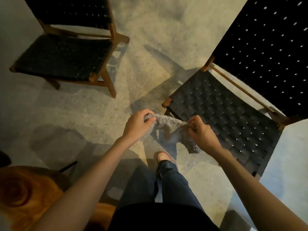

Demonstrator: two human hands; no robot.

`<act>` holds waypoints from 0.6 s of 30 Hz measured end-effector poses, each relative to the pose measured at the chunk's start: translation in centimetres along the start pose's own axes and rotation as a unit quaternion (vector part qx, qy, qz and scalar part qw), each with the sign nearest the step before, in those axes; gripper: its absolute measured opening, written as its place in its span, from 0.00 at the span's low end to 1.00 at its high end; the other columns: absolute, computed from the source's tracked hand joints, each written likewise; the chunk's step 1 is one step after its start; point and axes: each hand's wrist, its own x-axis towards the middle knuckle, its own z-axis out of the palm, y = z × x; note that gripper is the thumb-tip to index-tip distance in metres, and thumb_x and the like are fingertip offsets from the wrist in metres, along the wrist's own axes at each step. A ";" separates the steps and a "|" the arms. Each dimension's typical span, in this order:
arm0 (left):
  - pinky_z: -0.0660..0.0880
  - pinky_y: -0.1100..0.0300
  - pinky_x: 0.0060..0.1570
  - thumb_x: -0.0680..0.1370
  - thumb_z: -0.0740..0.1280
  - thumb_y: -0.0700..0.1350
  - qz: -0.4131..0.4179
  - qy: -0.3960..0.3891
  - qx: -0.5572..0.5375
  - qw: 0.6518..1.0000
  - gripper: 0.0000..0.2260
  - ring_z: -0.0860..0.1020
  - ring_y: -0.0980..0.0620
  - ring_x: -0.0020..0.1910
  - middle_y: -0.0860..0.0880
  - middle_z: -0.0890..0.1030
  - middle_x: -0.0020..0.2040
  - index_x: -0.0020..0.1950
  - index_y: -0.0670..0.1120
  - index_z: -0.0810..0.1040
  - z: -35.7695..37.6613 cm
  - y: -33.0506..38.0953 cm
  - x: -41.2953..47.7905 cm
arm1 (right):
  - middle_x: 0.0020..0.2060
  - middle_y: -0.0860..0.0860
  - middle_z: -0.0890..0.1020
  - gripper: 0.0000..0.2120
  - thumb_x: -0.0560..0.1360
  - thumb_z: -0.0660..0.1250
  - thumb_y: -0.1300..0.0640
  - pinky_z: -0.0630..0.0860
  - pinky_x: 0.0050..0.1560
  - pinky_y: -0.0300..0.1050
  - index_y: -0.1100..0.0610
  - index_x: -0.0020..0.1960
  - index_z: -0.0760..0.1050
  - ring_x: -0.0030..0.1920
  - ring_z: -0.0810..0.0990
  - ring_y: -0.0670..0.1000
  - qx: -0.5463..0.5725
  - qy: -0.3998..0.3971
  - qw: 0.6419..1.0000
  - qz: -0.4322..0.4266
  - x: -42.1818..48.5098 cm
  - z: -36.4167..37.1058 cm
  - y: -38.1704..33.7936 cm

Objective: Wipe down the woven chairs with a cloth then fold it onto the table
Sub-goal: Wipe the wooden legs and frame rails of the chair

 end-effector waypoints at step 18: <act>0.74 0.58 0.52 0.78 0.65 0.40 0.191 -0.286 0.044 0.938 0.09 0.78 0.52 0.52 0.50 0.81 0.52 0.55 0.47 0.80 -5.9 -5.2 22.8 | 0.42 0.47 0.79 0.05 0.78 0.63 0.58 0.76 0.43 0.44 0.50 0.52 0.74 0.42 0.78 0.47 0.192 0.169 0.943 0.211 11.1 7.2 -8.2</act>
